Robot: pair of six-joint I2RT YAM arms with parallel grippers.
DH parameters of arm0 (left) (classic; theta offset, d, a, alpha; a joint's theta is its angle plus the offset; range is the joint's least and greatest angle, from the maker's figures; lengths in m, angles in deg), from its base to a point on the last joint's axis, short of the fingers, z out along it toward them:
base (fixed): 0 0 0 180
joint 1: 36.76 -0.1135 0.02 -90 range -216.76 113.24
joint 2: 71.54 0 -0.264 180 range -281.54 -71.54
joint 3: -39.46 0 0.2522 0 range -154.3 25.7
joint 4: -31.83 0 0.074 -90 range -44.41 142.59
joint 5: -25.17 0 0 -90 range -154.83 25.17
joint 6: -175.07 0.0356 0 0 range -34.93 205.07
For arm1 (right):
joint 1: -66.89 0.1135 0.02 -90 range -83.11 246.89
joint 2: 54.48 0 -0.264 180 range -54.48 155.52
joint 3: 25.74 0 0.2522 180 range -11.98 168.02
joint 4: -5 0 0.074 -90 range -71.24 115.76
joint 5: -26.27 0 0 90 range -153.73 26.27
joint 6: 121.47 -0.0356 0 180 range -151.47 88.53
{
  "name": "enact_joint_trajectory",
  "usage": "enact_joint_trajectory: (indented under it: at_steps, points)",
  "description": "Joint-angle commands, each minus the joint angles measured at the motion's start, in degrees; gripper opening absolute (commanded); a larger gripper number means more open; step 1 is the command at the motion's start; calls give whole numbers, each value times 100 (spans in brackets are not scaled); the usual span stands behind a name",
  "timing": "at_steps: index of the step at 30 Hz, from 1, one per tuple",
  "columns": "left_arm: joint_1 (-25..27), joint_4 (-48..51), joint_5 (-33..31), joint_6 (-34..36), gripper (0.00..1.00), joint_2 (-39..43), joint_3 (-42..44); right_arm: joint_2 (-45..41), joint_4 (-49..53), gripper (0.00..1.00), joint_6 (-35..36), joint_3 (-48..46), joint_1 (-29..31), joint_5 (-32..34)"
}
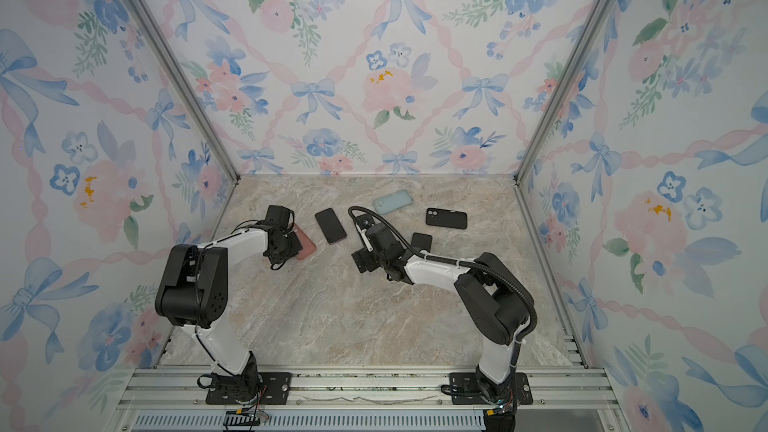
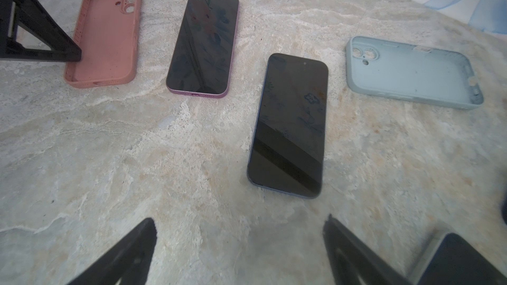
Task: Put the phone into the phone case
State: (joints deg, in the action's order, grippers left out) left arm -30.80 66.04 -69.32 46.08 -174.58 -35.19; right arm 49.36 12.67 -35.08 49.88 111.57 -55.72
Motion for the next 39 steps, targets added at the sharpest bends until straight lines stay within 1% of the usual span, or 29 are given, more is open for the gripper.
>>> enact_joint_trajectory:
  at_steps: [1,4,8,14,20,28,30,32,35,39]
  points:
    - [0,177,-85,100,15,-186,-96,-197,183,97,115,53,59,43]
    - [2,200,-100,115,10,-203,-90,-205,179,97,161,54,51,61]
    - [15,257,-102,140,6,-159,-91,-175,161,97,193,54,50,69]
    - [91,350,-163,171,5,18,-31,-126,160,97,201,89,49,53]
    - [303,451,-88,110,3,402,307,-177,222,97,85,85,65,-10]
    - [1021,545,-61,-384,2,1360,1157,-295,226,97,-353,-138,170,-133]
    - [1191,557,-25,-527,1,1656,1396,-425,197,97,-542,-262,217,-81]
    - [1445,614,-131,-658,0,1959,1557,-596,32,97,-733,-489,249,-92]
    - [1830,695,-208,-907,0,2371,1815,-867,-55,97,-1121,-746,260,-179]
    - [2329,845,-238,-1291,0,2785,2238,-1084,181,97,-1798,-808,239,-463]
